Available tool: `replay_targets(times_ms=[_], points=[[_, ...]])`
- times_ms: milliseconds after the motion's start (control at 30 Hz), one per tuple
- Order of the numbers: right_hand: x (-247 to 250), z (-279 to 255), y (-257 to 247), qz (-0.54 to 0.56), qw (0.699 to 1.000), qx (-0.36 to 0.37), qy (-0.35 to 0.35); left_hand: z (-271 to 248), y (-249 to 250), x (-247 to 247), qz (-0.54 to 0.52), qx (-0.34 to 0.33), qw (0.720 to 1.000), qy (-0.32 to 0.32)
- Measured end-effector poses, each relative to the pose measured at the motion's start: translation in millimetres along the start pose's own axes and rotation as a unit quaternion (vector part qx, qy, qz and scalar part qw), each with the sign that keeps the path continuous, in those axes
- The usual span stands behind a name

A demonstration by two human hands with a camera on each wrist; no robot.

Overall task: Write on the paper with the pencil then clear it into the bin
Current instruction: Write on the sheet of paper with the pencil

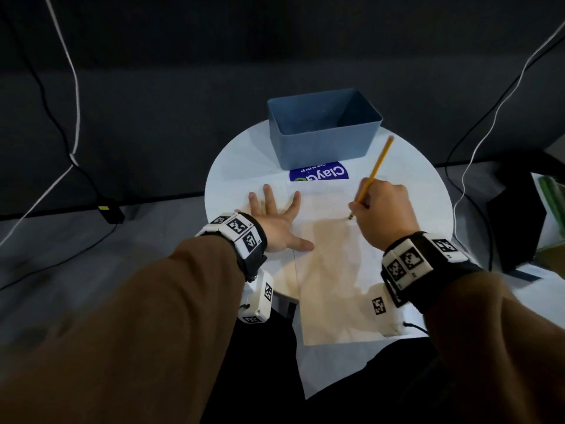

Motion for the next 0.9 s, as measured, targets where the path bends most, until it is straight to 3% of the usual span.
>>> replay_targets(times_ms=[200,300,467,700,900], points=[[-18.5,-3.0,-15.8,0.079,0.996,0.032,-0.029,0.0,0.4,0.4,-0.001,-0.001,1.0,0.004],[-29.0,-0.3,-16.8,0.064,0.996,0.034,-0.043,-1.1,-0.4,-0.3,-0.005,-0.001,1.0,0.009],[-0.9,6.8,1.2,0.012,1.0,0.002,-0.001,-2.3,1.1,1.4,-0.006,-0.002,1.0,-0.002],[-25.5,-2.6,-20.9,0.063,0.995,0.061,-0.045,-1.1,0.2,0.0,-0.005,-0.001,1.0,0.004],[-7.7,-0.4,-8.3,0.028,0.999,0.037,-0.014,-1.7,0.0,0.7,0.005,-0.001,1.0,0.0]])
Point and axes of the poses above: each hand's wrist, its own z-axis towards the middle knuckle, its own x-axis out of the back of the hand, y = z × x, the point moved 5 cm from there along z, towards the middle knuckle, and after that the axes turned 13 degrees about z, right-handed, at the moved point
